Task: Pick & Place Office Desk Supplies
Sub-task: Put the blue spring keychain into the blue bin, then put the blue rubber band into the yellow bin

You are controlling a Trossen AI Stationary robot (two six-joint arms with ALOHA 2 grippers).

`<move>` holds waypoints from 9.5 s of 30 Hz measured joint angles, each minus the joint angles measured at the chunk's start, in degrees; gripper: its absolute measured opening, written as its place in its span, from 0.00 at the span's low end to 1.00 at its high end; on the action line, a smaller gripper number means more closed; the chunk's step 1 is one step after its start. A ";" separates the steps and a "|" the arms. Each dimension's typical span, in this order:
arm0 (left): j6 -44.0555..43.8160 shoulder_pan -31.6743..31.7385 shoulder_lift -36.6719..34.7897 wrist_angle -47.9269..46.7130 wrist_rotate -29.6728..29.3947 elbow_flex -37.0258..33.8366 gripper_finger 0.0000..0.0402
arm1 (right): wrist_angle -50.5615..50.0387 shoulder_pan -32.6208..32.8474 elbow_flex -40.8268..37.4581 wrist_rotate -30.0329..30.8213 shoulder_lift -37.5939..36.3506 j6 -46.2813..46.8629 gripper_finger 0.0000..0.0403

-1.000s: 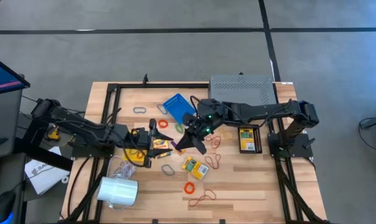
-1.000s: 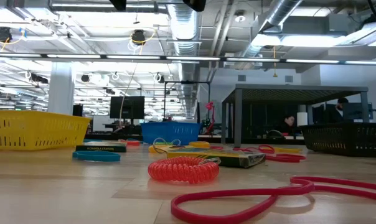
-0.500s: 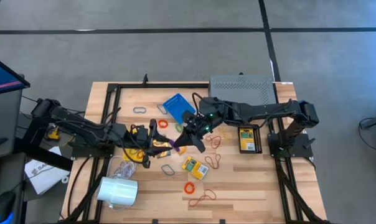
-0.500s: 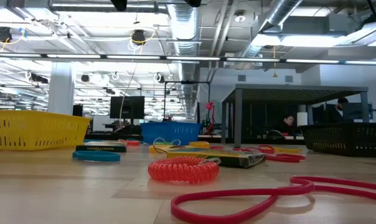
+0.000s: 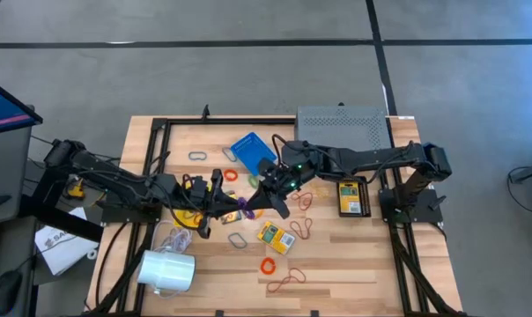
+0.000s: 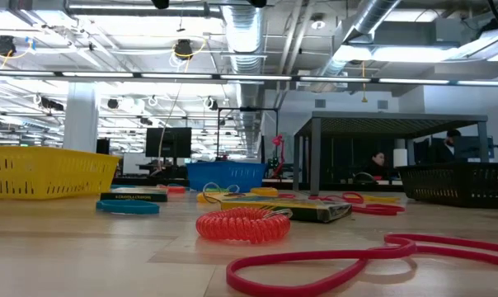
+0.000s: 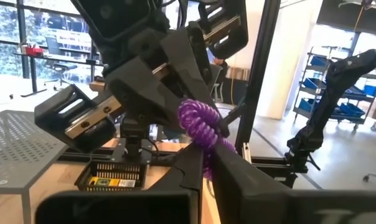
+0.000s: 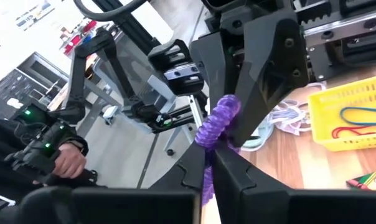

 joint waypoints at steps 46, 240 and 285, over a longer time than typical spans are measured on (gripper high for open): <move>-3.53 0.33 -6.47 0.88 1.62 -0.03 0.01 | 6.90 -3.10 0.00 3.54 -0.02 -2.86 0.55; -16.60 53.21 20.04 -81.46 -2.53 12.86 0.34 | -37.69 28.53 0.00 56.91 -24.37 6.24 0.28; 1.61 56.50 29.87 -74.18 -0.63 12.89 0.34 | -33.79 29.25 0.00 56.74 -24.38 7.24 0.28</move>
